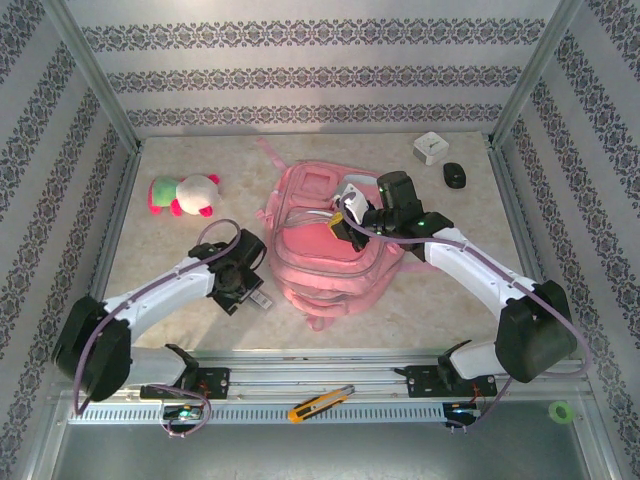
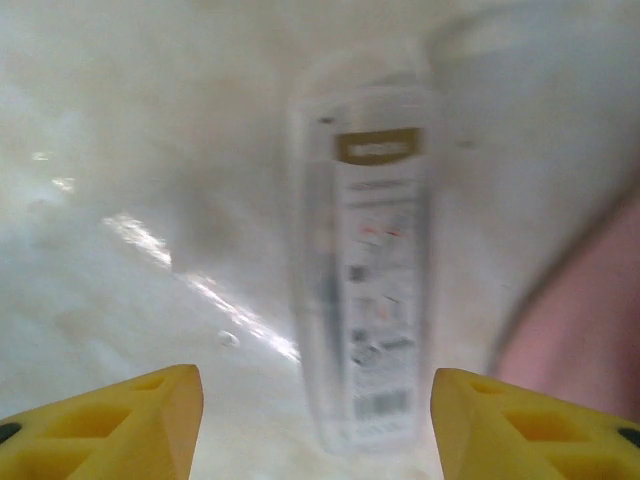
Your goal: Pack the student bag
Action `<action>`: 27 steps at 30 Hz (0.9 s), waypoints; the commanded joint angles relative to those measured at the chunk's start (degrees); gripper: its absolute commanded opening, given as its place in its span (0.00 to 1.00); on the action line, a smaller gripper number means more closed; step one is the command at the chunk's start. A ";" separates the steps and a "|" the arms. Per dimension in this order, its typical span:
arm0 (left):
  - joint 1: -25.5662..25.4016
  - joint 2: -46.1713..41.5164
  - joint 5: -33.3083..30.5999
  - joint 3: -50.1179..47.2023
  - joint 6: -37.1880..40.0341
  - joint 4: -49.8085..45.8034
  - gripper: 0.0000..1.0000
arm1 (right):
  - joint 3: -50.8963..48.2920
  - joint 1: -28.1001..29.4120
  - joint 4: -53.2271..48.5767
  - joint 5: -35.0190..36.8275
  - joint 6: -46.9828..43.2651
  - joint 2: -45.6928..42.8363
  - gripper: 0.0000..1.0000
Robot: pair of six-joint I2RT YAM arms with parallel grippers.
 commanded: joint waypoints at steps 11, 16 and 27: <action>0.87 8.54 -0.43 3.29 0.78 4.87 0.68 | -0.70 0.62 5.47 -5.56 -0.60 -3.03 0.00; 0.97 9.38 -0.42 2.96 0.62 7.18 0.70 | -0.72 0.62 5.50 -5.86 -0.86 -2.69 0.00; 1.08 14.79 1.94 2.21 -0.76 9.26 0.43 | -1.28 0.55 4.75 -6.12 -1.48 -3.76 0.00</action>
